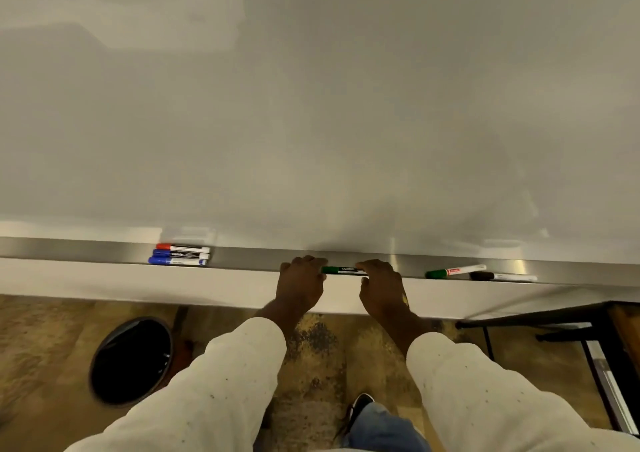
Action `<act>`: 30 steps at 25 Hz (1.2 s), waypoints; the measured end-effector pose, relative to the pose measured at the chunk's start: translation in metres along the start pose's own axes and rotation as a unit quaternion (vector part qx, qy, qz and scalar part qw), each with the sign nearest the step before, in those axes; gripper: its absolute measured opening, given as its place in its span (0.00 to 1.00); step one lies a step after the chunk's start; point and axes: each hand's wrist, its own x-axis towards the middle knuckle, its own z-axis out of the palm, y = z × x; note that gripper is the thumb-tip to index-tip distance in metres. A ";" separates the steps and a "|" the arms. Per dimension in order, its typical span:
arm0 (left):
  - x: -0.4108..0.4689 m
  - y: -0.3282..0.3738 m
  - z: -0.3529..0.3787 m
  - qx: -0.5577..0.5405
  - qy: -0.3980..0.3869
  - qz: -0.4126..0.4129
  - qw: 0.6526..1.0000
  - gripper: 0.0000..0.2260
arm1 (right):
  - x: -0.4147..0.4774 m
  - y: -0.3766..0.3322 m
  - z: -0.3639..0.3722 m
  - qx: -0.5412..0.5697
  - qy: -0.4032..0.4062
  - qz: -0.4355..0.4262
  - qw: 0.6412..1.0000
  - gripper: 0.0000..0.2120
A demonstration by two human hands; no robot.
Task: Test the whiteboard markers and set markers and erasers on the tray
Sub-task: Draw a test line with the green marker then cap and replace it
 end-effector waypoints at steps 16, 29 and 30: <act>0.004 0.025 0.022 -0.003 0.068 -0.006 0.998 0.03 | 0.019 0.026 -0.003 0.054 -0.007 -0.087 0.995 0.15; -0.043 0.017 -0.093 -0.109 0.083 0.171 0.976 0.10 | -0.040 -0.073 -0.081 0.111 0.164 -0.053 0.979 0.14; -0.049 0.014 -0.105 -0.108 0.089 0.185 0.973 0.11 | -0.046 -0.084 -0.087 0.115 0.182 -0.055 0.975 0.13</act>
